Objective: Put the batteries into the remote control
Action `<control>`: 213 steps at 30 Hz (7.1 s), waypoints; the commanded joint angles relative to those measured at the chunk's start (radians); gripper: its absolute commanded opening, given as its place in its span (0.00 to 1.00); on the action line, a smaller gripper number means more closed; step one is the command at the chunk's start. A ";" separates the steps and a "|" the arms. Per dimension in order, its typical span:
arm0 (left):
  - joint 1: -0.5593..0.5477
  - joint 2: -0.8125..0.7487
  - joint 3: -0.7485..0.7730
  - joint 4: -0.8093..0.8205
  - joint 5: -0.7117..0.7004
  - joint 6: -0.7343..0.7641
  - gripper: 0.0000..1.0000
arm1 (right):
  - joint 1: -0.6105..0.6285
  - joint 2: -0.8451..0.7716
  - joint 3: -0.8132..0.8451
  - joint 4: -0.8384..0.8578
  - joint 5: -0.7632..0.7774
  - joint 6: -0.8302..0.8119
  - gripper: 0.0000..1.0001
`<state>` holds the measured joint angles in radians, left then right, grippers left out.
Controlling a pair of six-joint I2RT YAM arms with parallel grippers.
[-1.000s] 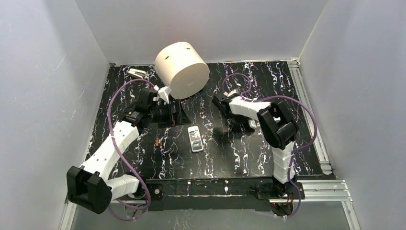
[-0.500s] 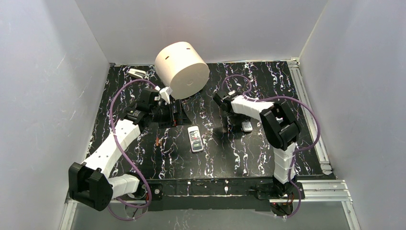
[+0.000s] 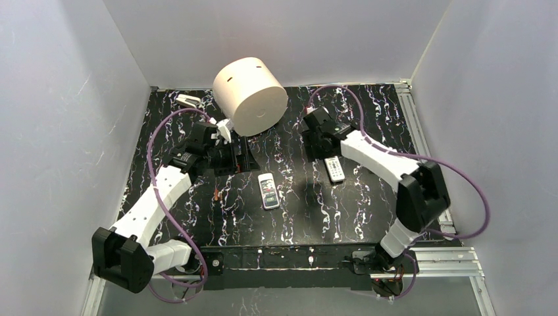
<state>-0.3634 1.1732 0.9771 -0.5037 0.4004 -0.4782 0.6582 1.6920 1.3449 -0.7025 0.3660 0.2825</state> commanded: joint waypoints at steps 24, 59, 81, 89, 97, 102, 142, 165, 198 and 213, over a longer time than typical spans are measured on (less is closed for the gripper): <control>0.003 -0.258 -0.086 -0.038 -0.341 -0.082 0.99 | 0.463 0.266 0.095 0.183 0.066 0.395 0.99; 0.003 -0.324 -0.182 0.357 0.208 -0.219 0.99 | 0.197 -0.257 -0.389 1.150 -0.420 0.681 0.56; -0.002 -0.294 -0.209 0.954 0.434 -0.769 0.82 | 0.184 -0.285 -0.471 1.802 -0.637 1.005 0.57; -0.002 -0.276 -0.233 0.956 0.460 -0.731 0.27 | 0.184 -0.279 -0.460 1.776 -0.645 1.009 0.59; -0.002 -0.269 -0.210 0.842 0.516 -0.437 0.00 | 0.183 -0.356 -0.414 1.424 -0.567 0.845 0.89; -0.019 -0.323 -0.127 0.379 0.329 0.100 0.00 | 0.171 -0.392 -0.254 0.908 -0.540 0.625 0.91; -0.186 -0.411 -0.087 0.054 -0.064 0.704 0.62 | 0.153 -0.230 -0.042 0.669 -1.013 0.546 0.20; -0.186 -0.388 -0.124 0.959 -0.229 -0.570 0.90 | 0.191 -0.419 -0.348 1.525 -0.465 0.725 0.21; -0.147 -0.374 -0.221 1.050 -0.212 -0.604 0.00 | 0.146 -0.423 -0.418 1.373 -0.520 0.847 0.66; 0.009 -0.255 -0.162 1.040 0.128 -0.791 0.00 | 0.071 -0.379 -0.432 1.544 -0.820 0.926 0.59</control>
<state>-0.3637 0.9390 0.7769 0.5072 0.4564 -1.2549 0.7280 1.2949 0.9184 0.7185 -0.4114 1.1538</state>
